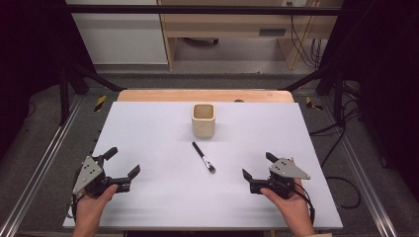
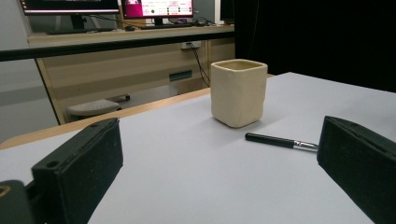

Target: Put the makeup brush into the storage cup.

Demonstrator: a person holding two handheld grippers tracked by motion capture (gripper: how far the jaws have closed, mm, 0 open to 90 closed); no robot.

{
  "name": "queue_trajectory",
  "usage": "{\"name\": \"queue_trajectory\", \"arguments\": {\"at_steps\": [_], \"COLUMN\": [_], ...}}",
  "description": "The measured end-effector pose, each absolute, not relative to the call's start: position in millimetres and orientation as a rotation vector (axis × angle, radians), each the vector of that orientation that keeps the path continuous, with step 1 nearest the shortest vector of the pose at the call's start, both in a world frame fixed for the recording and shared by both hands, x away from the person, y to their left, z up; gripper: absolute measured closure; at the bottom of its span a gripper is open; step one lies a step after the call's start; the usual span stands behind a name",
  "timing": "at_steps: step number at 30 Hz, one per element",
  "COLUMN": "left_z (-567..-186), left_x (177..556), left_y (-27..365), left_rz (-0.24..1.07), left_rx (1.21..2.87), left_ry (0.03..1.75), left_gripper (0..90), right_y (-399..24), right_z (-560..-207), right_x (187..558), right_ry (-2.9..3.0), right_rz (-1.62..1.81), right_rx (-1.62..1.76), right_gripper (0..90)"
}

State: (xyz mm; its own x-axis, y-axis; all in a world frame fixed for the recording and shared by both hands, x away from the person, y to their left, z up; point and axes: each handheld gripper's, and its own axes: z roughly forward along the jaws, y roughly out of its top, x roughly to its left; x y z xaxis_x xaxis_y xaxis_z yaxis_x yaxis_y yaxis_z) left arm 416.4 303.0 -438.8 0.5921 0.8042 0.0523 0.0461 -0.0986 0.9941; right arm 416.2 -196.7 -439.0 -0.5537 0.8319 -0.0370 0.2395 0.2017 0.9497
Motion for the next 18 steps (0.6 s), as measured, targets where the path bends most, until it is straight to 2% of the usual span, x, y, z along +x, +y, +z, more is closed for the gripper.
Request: {"name": "queue_trajectory", "arguments": {"at_steps": [18], "left_z": [-440.1], "left_x": [416.1], "left_y": [304.6], "left_rz": [0.753], "left_rx": [1.579], "left_ry": [0.737], "left_gripper": [0.0], "right_y": [-149.0], "right_z": [-425.6], "right_x": [469.6], "right_ry": [2.170], "right_rz": [1.168], "right_rx": [1.035], "right_gripper": [5.2]}}
